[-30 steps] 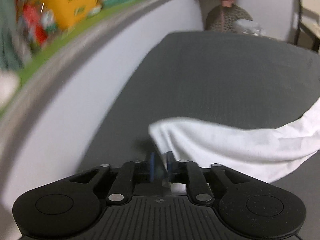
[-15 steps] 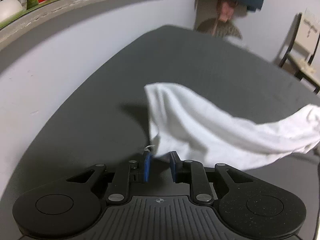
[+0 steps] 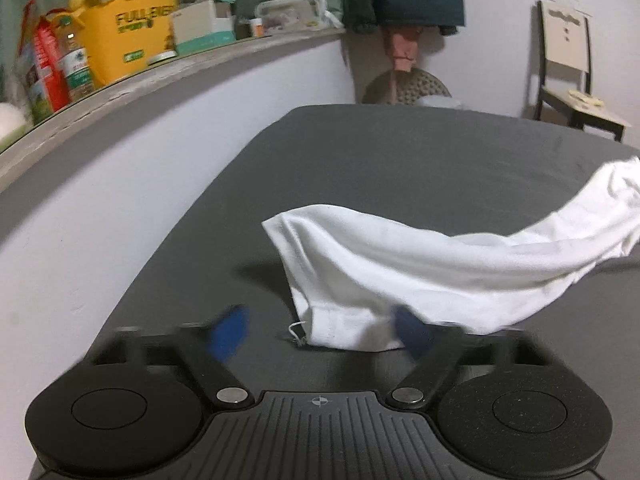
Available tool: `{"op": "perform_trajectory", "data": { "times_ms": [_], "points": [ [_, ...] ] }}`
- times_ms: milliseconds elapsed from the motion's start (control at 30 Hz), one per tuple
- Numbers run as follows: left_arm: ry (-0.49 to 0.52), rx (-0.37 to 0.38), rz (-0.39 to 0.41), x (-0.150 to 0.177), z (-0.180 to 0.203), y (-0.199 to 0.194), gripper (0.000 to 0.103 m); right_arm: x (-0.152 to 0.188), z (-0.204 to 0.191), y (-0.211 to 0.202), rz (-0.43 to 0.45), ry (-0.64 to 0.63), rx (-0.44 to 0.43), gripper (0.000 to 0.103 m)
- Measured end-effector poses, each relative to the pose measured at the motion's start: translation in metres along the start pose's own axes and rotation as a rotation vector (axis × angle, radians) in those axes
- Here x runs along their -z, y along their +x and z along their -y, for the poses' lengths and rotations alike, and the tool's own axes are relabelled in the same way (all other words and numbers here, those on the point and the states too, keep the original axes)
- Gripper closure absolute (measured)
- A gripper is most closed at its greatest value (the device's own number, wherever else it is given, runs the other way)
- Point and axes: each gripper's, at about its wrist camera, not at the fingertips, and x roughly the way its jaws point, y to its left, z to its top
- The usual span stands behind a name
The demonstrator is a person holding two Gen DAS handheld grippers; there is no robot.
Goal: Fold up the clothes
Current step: 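Lower the sleeve onto the bed and open the left gripper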
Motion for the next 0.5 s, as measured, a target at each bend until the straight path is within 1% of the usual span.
{"op": "perform_trajectory", "data": {
  "times_ms": [33,67,100,167,200,233,300,333,400,500],
  "points": [
    [0.015,0.002,-0.018,-0.001,0.0,0.002,0.057,0.0,0.0,0.0,0.0,-0.001,0.0,0.011],
    [0.03,0.013,-0.041,-0.006,-0.001,0.0,0.066,0.0,0.0,0.0,-0.001,-0.001,0.001,0.011],
    [0.042,0.03,-0.051,-0.006,-0.002,-0.003,0.071,-0.001,0.0,0.0,-0.001,-0.001,0.001,0.01],
    [0.067,0.031,-0.045,-0.007,-0.001,-0.006,0.074,-0.001,0.0,0.0,-0.001,0.0,-0.002,0.009],
    [0.074,0.03,-0.045,-0.008,0.001,-0.006,0.078,-0.001,0.0,0.0,-0.001,0.0,-0.003,0.008],
    [0.085,0.021,-0.042,-0.007,0.005,-0.009,0.086,0.0,0.0,0.0,-0.001,-0.003,-0.004,0.008],
    [0.093,0.005,-0.043,-0.007,0.01,-0.016,0.095,0.0,0.0,0.0,-0.003,-0.009,-0.002,0.007],
    [0.061,0.006,-0.042,-0.01,0.008,-0.022,0.099,0.0,0.0,-0.001,-0.003,-0.011,-0.001,0.007],
    [-0.007,0.009,-0.038,-0.015,0.003,-0.034,0.099,0.0,0.0,-0.001,-0.004,-0.012,0.0,0.007],
    [-0.115,0.042,-0.006,-0.027,-0.006,-0.074,0.099,0.0,0.0,-0.002,-0.003,-0.007,-0.002,0.007]
  ]
}}
